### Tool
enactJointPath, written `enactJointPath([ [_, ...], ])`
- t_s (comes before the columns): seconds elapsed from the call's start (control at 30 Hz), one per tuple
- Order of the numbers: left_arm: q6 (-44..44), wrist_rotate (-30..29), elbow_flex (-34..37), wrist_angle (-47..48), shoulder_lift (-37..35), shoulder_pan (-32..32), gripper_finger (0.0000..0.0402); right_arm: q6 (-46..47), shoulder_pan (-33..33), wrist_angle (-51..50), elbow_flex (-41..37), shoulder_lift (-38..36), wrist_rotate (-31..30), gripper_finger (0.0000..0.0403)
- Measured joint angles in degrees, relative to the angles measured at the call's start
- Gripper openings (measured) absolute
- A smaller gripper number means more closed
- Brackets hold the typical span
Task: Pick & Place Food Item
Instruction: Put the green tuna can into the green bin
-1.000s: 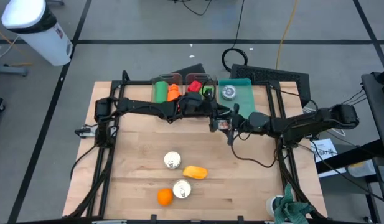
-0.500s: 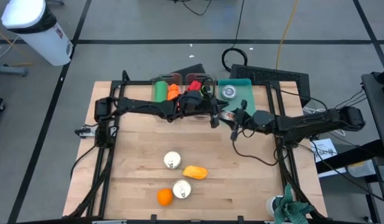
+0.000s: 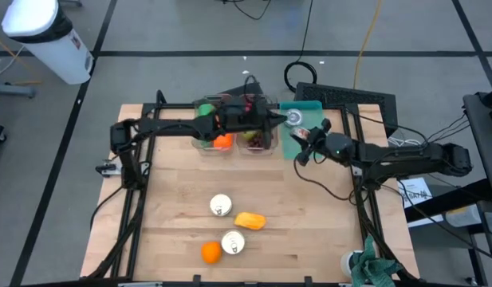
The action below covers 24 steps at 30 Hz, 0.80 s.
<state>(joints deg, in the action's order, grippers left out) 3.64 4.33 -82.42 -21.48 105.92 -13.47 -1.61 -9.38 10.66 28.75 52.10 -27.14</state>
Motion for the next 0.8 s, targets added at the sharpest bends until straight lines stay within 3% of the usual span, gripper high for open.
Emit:
enactJointPath([
  [0.07, -0.41, 3.35, 1.95, 0.1, -2.18, -1.44, 0.001, 0.75, -1.75, -1.35, -0.04, 0.03, 0.15, 0.0118],
  [0.23, -1.27, 4.27, 11.65, -3.81, -7.59, -3.34, 0.0003, 1.38, -5.75, -2.64, -0.11, 0.58, 2.14, 0.0118],
  [0.53, -6.81, 3.46, 39.45, -30.78, -19.8, -3.95, 0.0038, 1.5, -18.3, 1.0, -0.11, 3.36, 13.24, 0.0118],
  [0.67, -6.9, 1.54, 46.22, -32.55, -23.68, -2.42, 0.0041, 4.31, -26.09, 5.4, -0.09, 9.03, 20.76, 0.0118],
  [0.8, -6.99, -0.38, 48.47, -32.5, -24.52, -0.38, 0.0041, 5.81, -30.92, 14.17, -0.11, 18.03, 27.89, 0.0118],
])
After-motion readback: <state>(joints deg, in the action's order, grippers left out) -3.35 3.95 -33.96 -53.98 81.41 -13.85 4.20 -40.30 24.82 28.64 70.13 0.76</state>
